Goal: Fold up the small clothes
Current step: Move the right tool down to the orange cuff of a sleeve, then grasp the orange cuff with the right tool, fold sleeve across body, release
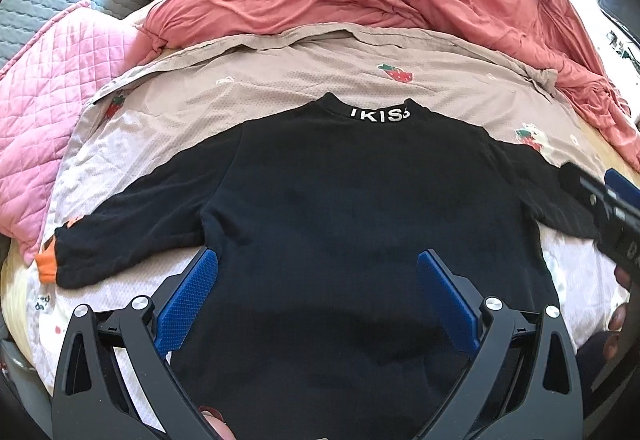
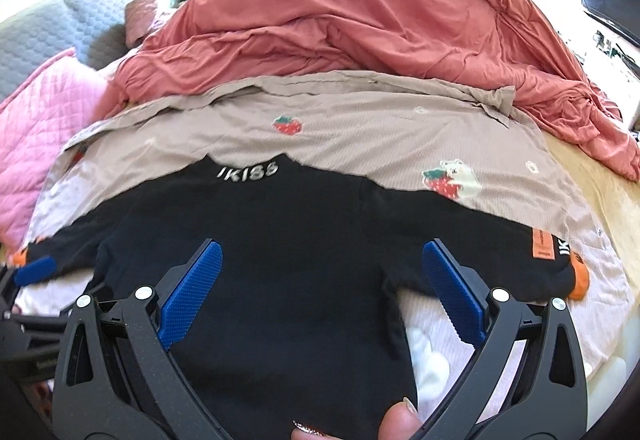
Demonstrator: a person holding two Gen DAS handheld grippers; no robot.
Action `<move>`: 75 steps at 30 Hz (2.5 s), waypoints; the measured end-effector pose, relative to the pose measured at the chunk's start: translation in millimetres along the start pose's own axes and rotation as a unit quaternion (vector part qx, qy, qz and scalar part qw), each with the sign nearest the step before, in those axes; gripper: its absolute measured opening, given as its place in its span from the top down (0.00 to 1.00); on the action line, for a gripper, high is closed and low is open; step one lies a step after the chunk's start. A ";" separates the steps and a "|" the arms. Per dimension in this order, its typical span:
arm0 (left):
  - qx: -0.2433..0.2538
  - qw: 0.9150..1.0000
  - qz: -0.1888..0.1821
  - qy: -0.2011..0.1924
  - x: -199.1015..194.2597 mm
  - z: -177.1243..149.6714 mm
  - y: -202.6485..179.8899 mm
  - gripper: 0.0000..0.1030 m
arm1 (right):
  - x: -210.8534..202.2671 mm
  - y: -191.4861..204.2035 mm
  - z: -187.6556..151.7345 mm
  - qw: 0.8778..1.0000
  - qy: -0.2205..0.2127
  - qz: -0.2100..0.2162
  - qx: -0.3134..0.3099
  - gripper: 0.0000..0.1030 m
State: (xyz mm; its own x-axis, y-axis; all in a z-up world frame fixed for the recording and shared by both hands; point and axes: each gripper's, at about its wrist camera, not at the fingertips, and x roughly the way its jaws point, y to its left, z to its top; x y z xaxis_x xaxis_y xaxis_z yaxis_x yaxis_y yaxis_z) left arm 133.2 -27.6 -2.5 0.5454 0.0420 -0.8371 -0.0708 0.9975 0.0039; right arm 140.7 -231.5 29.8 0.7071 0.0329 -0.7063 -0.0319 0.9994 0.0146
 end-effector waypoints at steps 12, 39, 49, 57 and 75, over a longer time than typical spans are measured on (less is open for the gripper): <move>-0.016 1.000 -0.005 0.022 51.4 16.4 -21.9 0.04 | 63.3 -62.7 5.8 0.996 0.021 -0.065 0.055 0.08; 0.019 0.997 -0.009 0.069 123.1 4.1 -61.3 0.04 | 73.2 -336.1 -61.1 0.915 0.098 -0.257 0.297 0.08; 0.021 0.997 -0.002 0.075 118.5 -7.0 -59.7 0.04 | 93.2 -339.5 -68.8 0.913 0.105 -0.197 0.343 0.33; 0.009 0.998 0.002 0.060 97.3 -5.6 -49.2 0.04 | 84.8 -325.8 -50.6 0.932 0.053 -0.134 0.332 0.89; -0.066 0.996 0.029 0.045 77.1 -4.5 25.3 0.04 | 88.2 -30.6 -6.0 0.985 0.020 0.171 0.016 0.91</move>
State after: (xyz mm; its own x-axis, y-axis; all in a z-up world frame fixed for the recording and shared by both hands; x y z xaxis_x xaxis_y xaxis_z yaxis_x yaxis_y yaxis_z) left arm 169.7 0.6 -69.4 0.4600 0.0885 -0.8835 -0.2125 0.9771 -0.0127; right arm 199.7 -259.2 -37.2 0.6309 0.3682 -0.6830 -0.2417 0.9297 0.2779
